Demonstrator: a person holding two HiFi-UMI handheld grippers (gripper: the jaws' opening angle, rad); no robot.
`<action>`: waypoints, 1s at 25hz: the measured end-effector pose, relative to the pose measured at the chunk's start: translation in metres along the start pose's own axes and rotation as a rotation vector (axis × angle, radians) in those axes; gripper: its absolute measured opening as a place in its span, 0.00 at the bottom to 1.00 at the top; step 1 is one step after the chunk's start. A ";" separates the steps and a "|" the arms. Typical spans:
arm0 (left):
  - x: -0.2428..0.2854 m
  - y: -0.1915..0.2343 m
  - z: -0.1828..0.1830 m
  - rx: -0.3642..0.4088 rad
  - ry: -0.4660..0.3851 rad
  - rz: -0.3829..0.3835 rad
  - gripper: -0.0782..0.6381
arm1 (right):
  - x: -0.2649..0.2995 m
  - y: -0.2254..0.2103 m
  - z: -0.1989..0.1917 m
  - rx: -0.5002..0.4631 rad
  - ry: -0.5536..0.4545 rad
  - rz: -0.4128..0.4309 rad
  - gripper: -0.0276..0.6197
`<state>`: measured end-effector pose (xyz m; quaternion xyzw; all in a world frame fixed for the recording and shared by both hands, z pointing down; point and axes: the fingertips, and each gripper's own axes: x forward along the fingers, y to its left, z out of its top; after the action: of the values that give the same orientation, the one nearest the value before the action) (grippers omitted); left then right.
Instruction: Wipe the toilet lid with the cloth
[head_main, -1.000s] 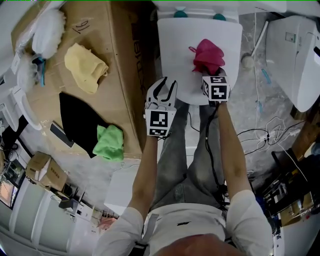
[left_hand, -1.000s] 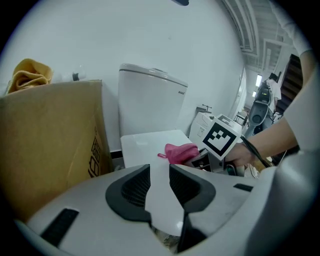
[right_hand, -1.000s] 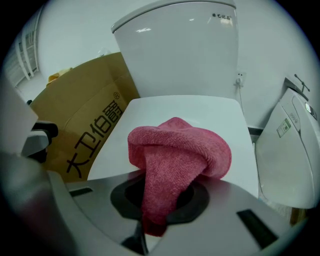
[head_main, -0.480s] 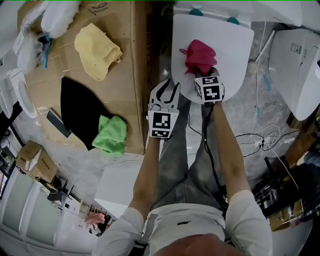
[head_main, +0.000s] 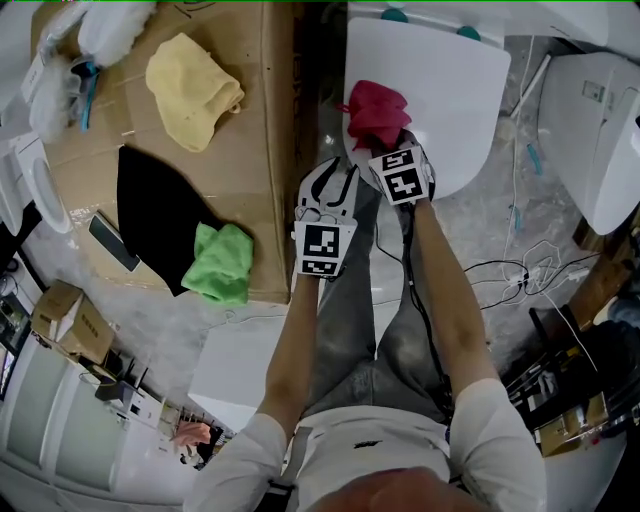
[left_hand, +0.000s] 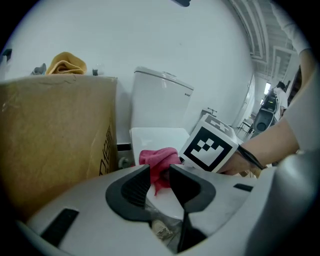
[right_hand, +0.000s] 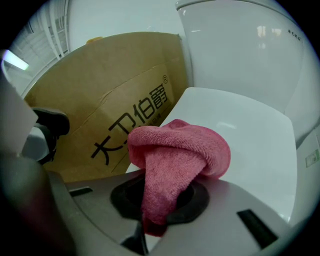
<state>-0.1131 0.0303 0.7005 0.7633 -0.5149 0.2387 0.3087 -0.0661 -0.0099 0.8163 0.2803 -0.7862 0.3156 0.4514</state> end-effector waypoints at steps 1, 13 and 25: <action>0.000 -0.001 -0.001 0.002 0.004 -0.001 0.30 | 0.000 0.003 -0.002 -0.017 0.003 0.007 0.14; 0.014 -0.039 -0.002 0.054 0.043 -0.057 0.30 | -0.019 -0.002 -0.040 -0.121 0.048 0.080 0.14; 0.024 -0.078 -0.002 0.076 0.042 -0.080 0.30 | -0.052 -0.058 -0.086 -0.038 0.037 0.031 0.14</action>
<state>-0.0313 0.0380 0.7005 0.7893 -0.4679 0.2615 0.2994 0.0444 0.0258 0.8178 0.2537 -0.7878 0.3126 0.4662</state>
